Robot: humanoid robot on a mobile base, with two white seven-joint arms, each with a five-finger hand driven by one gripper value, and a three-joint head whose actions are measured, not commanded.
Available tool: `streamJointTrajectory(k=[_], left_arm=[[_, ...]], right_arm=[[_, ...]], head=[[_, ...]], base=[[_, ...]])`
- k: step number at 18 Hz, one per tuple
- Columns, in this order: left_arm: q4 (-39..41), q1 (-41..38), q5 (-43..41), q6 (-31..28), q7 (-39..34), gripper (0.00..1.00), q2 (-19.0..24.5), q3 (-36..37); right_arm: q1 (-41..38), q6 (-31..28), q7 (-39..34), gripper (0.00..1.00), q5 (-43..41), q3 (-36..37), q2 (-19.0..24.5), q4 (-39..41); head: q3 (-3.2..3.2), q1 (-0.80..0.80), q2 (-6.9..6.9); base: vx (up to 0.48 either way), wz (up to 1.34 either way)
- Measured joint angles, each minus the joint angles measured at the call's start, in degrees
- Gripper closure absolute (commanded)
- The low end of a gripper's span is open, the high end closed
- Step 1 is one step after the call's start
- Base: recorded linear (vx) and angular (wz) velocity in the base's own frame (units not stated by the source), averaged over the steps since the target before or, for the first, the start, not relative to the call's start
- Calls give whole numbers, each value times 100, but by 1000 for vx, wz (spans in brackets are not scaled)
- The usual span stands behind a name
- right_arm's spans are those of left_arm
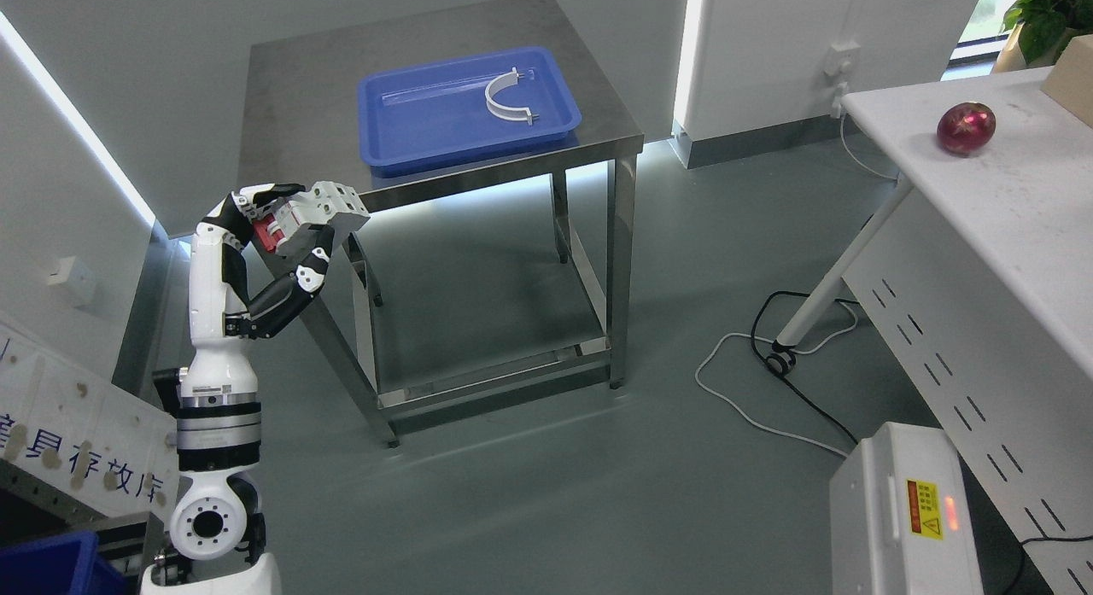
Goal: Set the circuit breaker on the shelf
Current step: 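Carry the breaker in the left hand to the blue bin shelf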
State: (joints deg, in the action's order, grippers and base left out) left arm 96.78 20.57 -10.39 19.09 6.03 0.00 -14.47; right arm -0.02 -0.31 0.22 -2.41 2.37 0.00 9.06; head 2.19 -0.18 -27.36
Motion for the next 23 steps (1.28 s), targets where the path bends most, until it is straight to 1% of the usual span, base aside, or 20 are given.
streamJointTrajectory(k=[6, 17, 23], left_arm=[[50, 308, 21, 16, 387, 79, 0, -59], [97, 661, 29, -60, 507, 79, 0, -71], [109, 877, 29, -238, 620, 79, 0, -37]], right_arm=[[2, 0, 1, 0, 0, 0, 0, 0], [4, 0, 5, 0, 0, 0, 0, 0], [1, 0, -3, 0, 0, 0, 0, -1]], head=[[0, 0, 0], [0, 0, 0], [0, 0, 0]], base=[[-336, 291], [-305, 531], [-337, 453]])
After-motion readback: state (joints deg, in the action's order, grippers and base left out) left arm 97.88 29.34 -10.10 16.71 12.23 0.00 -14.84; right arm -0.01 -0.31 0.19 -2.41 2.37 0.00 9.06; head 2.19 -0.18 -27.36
